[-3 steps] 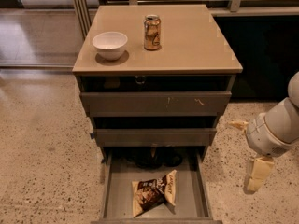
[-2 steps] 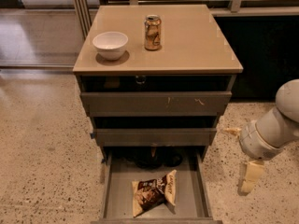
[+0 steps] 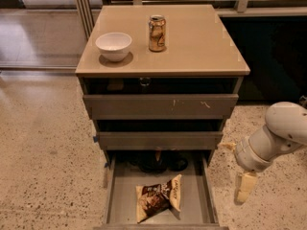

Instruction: Pick brown chip bag from bottom drawer and place on counter

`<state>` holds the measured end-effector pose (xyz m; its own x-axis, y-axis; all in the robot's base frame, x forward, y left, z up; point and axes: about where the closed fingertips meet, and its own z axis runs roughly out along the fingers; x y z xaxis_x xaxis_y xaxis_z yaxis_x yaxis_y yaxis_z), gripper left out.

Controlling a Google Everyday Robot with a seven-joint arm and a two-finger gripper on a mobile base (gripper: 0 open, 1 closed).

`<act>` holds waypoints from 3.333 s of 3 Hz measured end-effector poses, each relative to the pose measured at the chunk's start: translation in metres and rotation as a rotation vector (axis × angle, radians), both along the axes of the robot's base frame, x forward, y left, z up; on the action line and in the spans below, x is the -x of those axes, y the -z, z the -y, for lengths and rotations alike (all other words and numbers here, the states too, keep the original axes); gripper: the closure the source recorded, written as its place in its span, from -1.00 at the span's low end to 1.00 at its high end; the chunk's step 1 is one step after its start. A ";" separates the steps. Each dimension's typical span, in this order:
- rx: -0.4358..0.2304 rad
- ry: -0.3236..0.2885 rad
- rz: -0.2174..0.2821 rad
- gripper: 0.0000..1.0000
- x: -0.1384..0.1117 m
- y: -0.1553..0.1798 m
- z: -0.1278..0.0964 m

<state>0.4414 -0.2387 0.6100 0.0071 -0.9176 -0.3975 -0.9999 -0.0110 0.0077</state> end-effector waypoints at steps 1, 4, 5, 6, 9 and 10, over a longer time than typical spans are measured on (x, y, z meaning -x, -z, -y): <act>-0.028 -0.014 -0.024 -1.00 -0.001 0.032 -0.011; -0.134 -0.094 -0.077 -1.00 0.008 0.079 -0.079; -0.130 -0.151 -0.078 -1.00 0.011 0.094 -0.108; -0.130 -0.151 -0.078 -1.00 0.011 0.094 -0.108; -0.104 -0.201 -0.005 -1.00 -0.007 0.128 -0.119; -0.097 -0.203 0.019 -1.00 -0.027 0.153 -0.123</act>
Offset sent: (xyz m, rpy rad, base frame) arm -0.0043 0.0540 -0.0777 0.1397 0.0679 0.0155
